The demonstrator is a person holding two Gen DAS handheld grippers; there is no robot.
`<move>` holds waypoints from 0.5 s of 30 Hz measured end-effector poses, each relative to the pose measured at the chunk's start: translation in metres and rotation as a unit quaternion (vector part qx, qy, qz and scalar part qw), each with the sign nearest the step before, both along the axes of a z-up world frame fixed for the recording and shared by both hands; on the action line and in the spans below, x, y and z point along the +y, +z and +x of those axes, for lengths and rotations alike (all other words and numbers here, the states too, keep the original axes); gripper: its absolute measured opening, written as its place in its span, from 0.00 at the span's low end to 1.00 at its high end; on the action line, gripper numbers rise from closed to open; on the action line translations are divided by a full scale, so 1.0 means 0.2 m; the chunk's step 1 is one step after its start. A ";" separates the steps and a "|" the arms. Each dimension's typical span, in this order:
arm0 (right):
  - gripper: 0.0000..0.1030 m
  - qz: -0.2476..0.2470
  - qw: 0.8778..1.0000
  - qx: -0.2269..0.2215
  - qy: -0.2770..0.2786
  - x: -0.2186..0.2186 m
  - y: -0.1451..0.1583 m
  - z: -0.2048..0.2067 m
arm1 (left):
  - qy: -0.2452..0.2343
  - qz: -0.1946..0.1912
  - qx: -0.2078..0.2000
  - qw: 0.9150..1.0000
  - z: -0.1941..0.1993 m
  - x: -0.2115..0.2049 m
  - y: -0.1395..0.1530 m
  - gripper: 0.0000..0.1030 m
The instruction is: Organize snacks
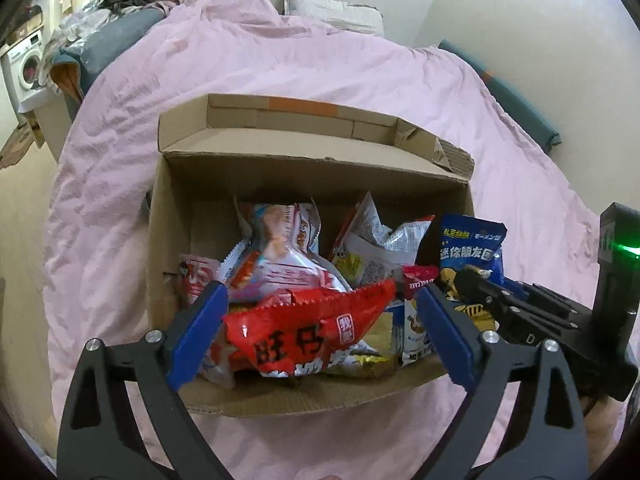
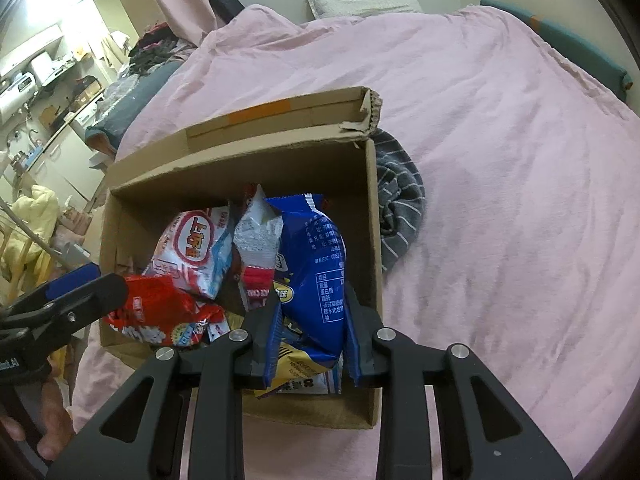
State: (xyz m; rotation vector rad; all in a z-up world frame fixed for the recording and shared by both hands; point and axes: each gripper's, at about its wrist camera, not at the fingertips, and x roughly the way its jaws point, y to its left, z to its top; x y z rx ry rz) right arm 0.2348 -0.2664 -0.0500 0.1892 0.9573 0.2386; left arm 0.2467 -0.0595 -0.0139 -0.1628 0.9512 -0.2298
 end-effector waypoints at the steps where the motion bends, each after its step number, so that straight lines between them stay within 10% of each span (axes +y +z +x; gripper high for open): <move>1: 0.29 0.003 1.000 0.000 0.000 0.00 0.00 0.00 | 0.002 0.001 -0.001 1.000 0.00 0.00 0.00 0.91; 4: 0.34 0.016 1.000 -0.001 -0.001 -0.01 0.01 0.00 | 0.009 0.000 0.002 1.000 0.00 0.01 -0.01 0.91; 7: 0.84 0.037 0.999 -0.027 -0.006 -0.03 0.05 -0.02 | 0.014 -0.002 0.002 1.000 0.00 0.03 -0.01 0.91; 15: 0.84 0.042 0.997 -0.056 0.007 -0.01 0.12 -0.06 | 0.035 0.005 -0.025 0.999 -0.04 0.08 0.04 0.91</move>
